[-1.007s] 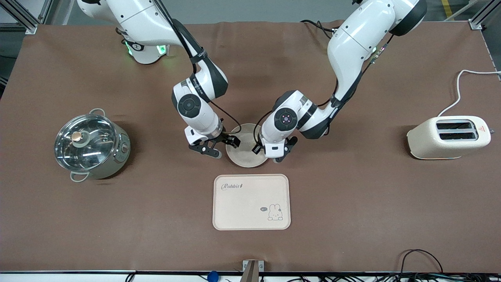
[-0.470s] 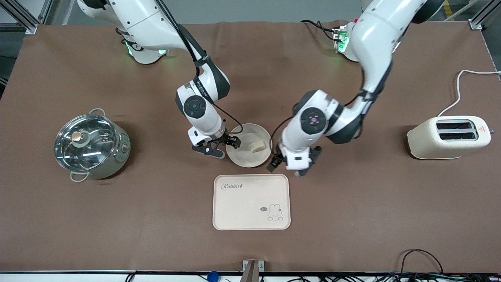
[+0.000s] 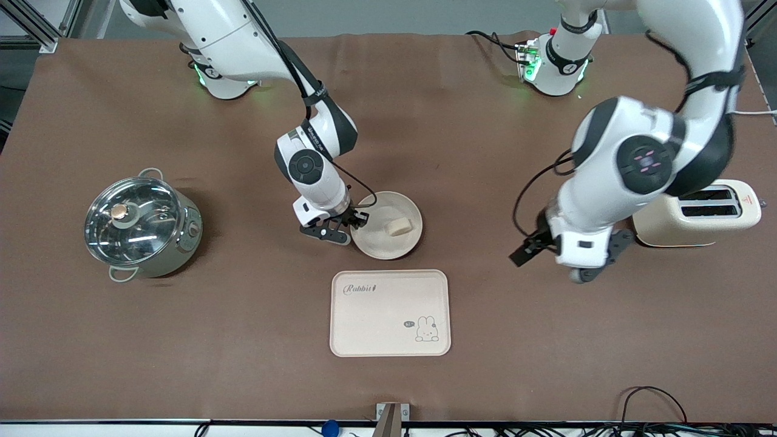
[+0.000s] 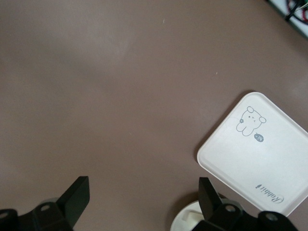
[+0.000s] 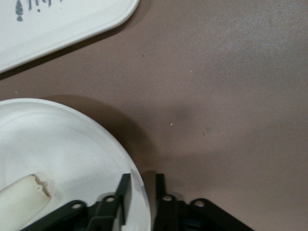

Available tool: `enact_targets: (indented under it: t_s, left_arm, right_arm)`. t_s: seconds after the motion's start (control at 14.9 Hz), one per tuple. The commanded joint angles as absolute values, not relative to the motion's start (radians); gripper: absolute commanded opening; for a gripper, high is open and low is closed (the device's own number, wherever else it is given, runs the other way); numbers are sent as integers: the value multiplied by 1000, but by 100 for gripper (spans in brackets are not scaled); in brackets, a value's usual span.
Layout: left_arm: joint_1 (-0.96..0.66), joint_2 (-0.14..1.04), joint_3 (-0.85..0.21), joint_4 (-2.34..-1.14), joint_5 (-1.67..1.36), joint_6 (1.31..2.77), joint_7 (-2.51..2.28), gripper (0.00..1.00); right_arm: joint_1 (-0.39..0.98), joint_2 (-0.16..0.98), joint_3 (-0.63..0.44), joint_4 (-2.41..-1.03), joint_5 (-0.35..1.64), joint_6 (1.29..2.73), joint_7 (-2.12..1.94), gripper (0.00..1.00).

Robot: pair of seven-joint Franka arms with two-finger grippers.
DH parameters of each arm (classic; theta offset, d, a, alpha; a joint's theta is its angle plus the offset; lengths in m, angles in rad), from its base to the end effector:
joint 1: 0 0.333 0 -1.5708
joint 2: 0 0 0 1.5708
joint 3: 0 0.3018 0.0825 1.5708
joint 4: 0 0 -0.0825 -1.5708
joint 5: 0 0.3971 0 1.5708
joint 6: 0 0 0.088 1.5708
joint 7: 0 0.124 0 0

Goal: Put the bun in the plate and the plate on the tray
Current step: 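Withdraw the left gripper to rest while the right gripper holds the plate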

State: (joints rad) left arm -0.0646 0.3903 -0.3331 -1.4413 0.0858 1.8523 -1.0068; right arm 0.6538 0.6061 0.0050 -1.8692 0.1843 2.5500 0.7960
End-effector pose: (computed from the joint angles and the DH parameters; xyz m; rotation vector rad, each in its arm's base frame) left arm 0.6454 -0.2293 0.4477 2.9393 0.9300 0.0082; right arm 0.5121 0.3954 0.1557 -2.9780 0.4311 0.0278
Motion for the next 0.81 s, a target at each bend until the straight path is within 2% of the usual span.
enact_targets:
  t_s: [0.0,0.13,0.34,0.47,0.6,0.74]
  left_arm:
    - [-20,289,-333,-1456,130,1780,-808,100]
    - [40,223,-334,-1456,130,1744,-631,100]
    - [78,141,-325,-1462,120,1687,-418,100]
    - [49,91,-247,-1466,112,1642,-335,100]
    - [11,45,-175,-1468,104,1585,-237,100]
    - [8,-7,-138,-1505,65,1552,-171,100]
  right_arm:
    - [649,603,11,-1879,169,2562,796,1]
    - [649,600,11,-1882,169,2554,795,0]
    - [646,520,18,-1899,186,2545,807,0]
    - [632,517,15,-1873,253,2542,805,0]
    - [600,526,14,-1795,276,2546,813,0]
    - [551,618,14,-1668,293,2548,807,0]
